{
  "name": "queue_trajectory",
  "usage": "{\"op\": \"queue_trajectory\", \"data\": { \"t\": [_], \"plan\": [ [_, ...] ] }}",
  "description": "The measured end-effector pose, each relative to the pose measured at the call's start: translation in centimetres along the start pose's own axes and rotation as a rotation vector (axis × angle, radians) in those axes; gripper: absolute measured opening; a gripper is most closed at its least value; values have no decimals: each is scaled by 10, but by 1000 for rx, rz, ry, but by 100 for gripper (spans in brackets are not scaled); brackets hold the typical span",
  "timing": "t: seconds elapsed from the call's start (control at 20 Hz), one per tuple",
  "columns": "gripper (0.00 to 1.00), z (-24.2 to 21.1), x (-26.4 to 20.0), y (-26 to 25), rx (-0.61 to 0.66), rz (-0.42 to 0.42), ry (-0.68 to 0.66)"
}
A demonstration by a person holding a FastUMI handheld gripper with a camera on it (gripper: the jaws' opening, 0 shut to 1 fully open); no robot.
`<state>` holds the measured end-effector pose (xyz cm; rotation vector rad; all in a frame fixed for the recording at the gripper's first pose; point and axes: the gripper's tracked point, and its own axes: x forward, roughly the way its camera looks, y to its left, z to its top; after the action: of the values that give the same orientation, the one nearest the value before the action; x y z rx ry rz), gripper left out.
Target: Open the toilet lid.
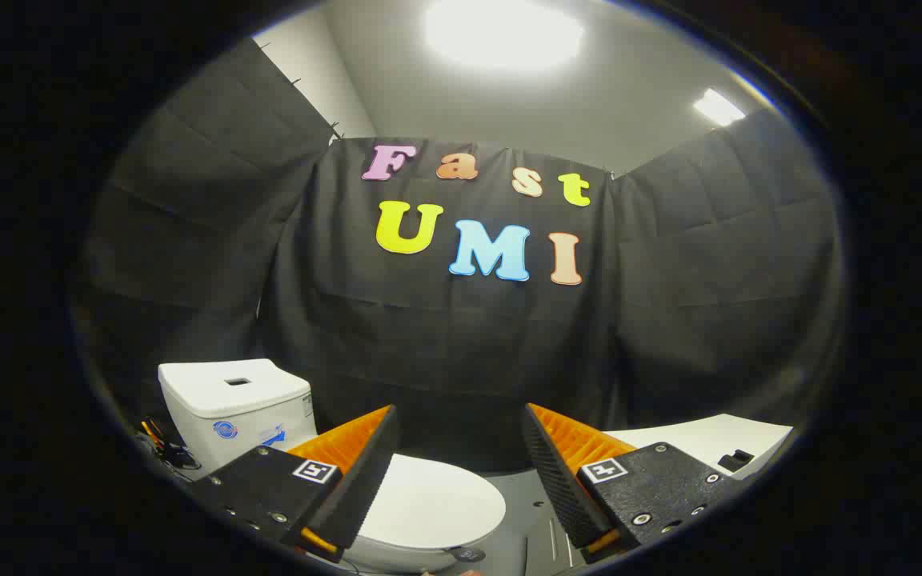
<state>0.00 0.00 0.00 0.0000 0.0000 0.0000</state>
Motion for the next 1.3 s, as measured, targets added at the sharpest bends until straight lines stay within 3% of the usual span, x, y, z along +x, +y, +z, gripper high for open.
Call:
{"op": "queue_trajectory", "data": {
  "t": [1.3],
  "plan": [
    [95, 9, -9, -22, 187, -86, -38]
  ]
}}
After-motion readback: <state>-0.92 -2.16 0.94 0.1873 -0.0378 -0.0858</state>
